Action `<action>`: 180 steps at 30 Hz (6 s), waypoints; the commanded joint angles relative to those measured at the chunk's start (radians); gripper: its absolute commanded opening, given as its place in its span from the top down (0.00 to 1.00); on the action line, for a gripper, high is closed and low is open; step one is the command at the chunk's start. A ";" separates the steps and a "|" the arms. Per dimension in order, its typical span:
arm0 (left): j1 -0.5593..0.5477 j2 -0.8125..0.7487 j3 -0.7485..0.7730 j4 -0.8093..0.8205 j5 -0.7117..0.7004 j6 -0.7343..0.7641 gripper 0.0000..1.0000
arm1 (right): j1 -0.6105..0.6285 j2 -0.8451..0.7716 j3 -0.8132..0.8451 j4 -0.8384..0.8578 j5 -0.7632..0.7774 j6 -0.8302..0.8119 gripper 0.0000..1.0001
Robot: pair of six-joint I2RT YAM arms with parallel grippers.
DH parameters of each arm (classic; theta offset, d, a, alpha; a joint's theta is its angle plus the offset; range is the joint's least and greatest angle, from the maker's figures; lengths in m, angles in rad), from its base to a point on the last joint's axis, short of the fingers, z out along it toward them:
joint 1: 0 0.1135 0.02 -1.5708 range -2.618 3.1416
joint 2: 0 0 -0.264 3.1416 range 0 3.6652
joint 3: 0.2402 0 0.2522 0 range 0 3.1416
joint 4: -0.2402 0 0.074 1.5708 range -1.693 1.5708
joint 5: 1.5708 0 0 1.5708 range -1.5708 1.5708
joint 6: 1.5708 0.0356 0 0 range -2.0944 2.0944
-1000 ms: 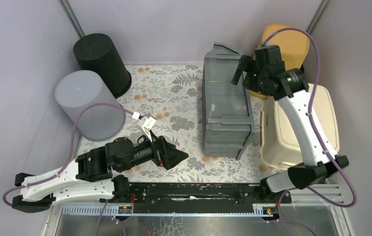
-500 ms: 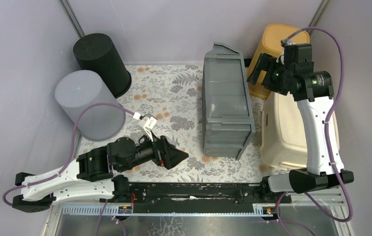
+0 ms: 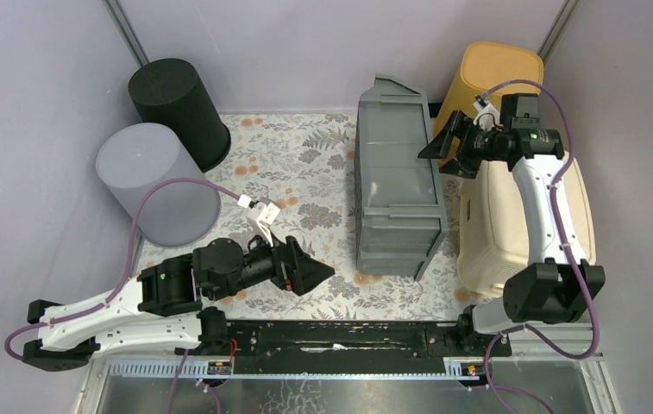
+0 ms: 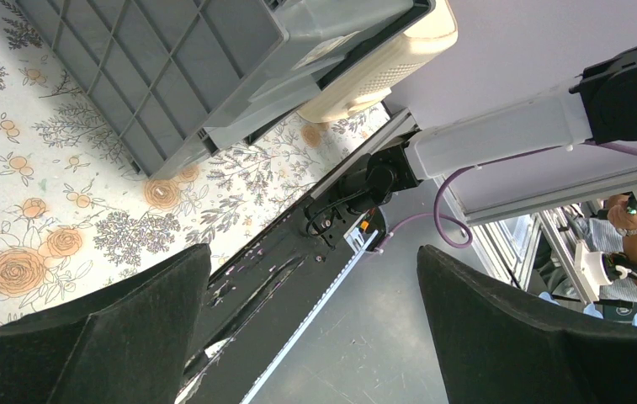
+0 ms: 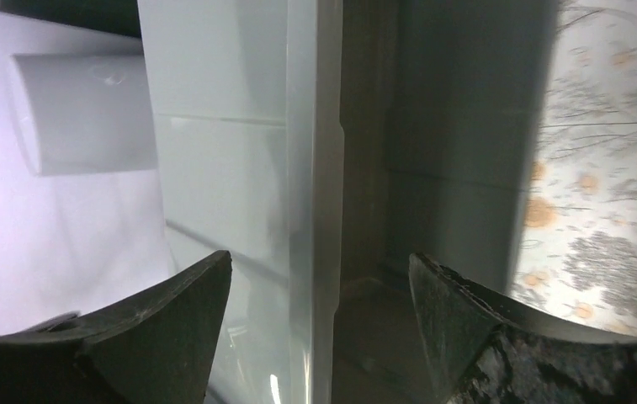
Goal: Turn the large container upside down
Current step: Move the container to the center of the board, then turn the container upside down at the center of the board.
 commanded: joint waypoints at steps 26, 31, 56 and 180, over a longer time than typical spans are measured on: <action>-0.005 -0.056 0.036 -0.024 -0.003 0.002 0.00 | 0.005 0.034 -0.314 0.539 -0.630 0.351 1.00; -0.005 -0.058 0.058 -0.024 -0.007 0.011 0.00 | 0.043 0.000 -0.432 0.957 -0.684 0.684 1.00; -0.006 -0.103 0.204 -0.061 -0.058 0.058 0.00 | 0.450 0.266 -0.365 2.115 -0.119 1.437 1.00; -0.006 -0.048 0.285 -0.092 -0.112 0.081 0.00 | 0.612 0.671 -0.412 2.597 0.066 1.395 0.96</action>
